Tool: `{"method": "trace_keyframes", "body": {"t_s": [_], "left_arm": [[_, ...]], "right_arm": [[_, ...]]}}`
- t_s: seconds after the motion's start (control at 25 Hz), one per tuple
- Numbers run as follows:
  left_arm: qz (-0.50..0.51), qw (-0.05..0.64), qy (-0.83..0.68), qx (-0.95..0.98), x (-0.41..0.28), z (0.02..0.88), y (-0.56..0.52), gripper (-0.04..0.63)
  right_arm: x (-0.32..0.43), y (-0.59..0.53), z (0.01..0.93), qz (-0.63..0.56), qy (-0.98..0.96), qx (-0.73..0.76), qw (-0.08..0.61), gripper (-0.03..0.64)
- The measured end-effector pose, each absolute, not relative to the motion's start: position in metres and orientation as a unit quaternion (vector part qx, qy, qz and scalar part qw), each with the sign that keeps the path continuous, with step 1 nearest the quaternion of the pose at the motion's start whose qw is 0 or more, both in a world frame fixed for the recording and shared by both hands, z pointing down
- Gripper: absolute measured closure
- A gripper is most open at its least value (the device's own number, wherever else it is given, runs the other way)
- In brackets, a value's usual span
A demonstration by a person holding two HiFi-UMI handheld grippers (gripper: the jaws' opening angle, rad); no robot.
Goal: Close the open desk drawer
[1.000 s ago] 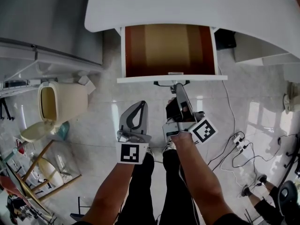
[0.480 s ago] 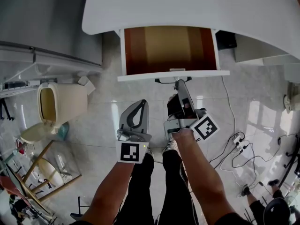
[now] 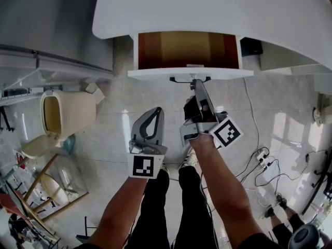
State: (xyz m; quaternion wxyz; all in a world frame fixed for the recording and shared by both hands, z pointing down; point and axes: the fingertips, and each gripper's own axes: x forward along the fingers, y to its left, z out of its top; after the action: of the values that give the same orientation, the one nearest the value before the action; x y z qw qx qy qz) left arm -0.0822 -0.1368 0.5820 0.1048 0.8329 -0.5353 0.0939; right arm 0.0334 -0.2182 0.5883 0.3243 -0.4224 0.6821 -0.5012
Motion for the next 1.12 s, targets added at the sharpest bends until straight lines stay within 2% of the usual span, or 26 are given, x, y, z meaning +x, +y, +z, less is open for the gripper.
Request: {"method": "trace_keyframes", "body": {"t_s": [1.12], "left_arm": [[0.083, 0.09, -0.53, 0.839, -0.086, 0.569, -0.176, 0.588]], "right_arm": [[0.028, -0.317, 0.59, -0.497, 0.683, -0.441, 0.303, 0.568]]}}
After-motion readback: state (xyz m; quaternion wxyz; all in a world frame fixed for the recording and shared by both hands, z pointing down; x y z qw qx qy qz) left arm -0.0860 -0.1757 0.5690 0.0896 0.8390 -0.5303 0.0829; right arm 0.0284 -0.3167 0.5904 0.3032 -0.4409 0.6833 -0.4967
